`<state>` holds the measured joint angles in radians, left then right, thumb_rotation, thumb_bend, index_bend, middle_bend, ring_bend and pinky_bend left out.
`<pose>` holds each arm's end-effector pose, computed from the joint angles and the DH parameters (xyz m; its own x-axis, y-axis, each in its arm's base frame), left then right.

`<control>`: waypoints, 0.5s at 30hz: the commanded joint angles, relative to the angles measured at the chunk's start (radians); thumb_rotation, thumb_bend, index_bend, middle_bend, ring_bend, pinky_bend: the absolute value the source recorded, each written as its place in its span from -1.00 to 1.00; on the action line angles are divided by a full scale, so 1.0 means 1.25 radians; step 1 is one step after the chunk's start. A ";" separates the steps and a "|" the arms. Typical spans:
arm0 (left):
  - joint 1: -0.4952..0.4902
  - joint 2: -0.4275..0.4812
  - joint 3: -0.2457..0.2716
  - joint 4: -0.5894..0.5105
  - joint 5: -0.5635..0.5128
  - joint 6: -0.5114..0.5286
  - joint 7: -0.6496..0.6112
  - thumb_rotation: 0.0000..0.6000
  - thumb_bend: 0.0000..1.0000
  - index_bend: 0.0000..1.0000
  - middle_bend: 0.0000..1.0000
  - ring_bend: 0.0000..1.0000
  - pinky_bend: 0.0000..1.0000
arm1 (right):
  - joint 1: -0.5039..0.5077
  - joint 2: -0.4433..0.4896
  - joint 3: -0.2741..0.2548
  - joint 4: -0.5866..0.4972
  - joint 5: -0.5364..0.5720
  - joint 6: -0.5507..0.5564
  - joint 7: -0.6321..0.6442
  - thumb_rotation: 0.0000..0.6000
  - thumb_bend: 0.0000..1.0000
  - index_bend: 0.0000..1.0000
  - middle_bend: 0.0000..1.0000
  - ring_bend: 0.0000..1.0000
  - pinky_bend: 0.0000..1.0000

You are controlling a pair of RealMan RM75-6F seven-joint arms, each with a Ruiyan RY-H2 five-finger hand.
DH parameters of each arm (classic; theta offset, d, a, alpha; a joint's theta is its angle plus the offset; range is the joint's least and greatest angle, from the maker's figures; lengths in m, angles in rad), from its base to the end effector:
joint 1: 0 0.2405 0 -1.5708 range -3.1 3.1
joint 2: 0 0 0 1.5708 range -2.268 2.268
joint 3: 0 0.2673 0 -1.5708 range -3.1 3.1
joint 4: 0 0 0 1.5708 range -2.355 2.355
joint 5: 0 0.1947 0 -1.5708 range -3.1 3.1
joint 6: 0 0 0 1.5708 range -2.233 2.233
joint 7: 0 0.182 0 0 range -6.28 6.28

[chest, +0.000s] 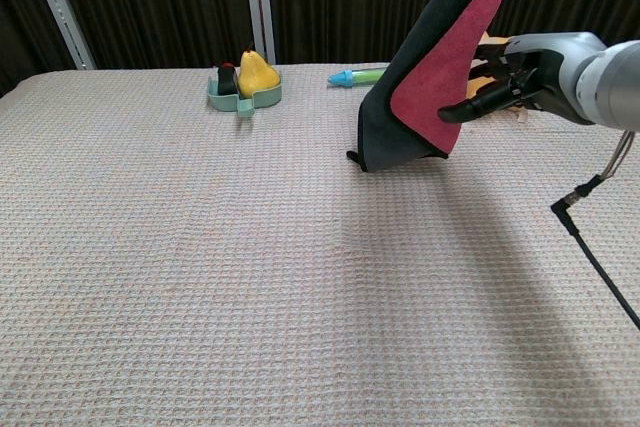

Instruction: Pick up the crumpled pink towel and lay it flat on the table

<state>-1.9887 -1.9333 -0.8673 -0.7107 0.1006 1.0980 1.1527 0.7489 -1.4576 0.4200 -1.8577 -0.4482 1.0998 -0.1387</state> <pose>0.2681 0.4672 0.0098 0.3846 -0.0383 0.9223 0.9039 -0.1867 -0.3848 -0.1313 -0.3807 0.0273 -0.3647 -0.3202 0.8744 -0.9277 0.2058 -0.3116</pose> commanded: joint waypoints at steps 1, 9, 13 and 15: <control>-0.005 -0.008 0.001 0.011 0.002 -0.002 0.001 1.00 0.42 0.82 -0.42 -0.94 -0.86 | 0.017 -0.021 0.003 0.013 0.014 0.009 -0.014 1.00 -0.37 -1.00 -1.00 -1.00 -1.00; 0.003 -0.008 0.002 -0.003 0.007 0.005 0.002 1.00 0.42 0.82 -0.42 -0.94 -0.86 | 0.061 -0.083 0.016 0.027 0.046 0.051 -0.056 1.00 -0.41 -1.00 -1.00 -1.00 -1.00; 0.011 -0.005 0.006 -0.025 0.010 0.015 0.005 1.00 0.41 0.82 -0.42 -0.94 -0.86 | 0.067 -0.101 0.020 0.030 0.051 0.063 -0.059 1.00 -0.41 -1.00 -1.00 -1.00 -1.00; 0.014 -0.005 0.009 -0.038 0.013 0.020 0.008 1.00 0.42 0.82 -0.42 -0.94 -0.86 | 0.071 -0.108 0.021 0.035 0.055 0.064 -0.064 1.00 -0.41 -1.00 -1.00 -1.00 -1.00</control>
<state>-1.9745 -1.9402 -0.8595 -0.7490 0.1136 1.1182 1.1599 0.8341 -1.5878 0.4450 -1.8176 -0.3829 1.1790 -0.2150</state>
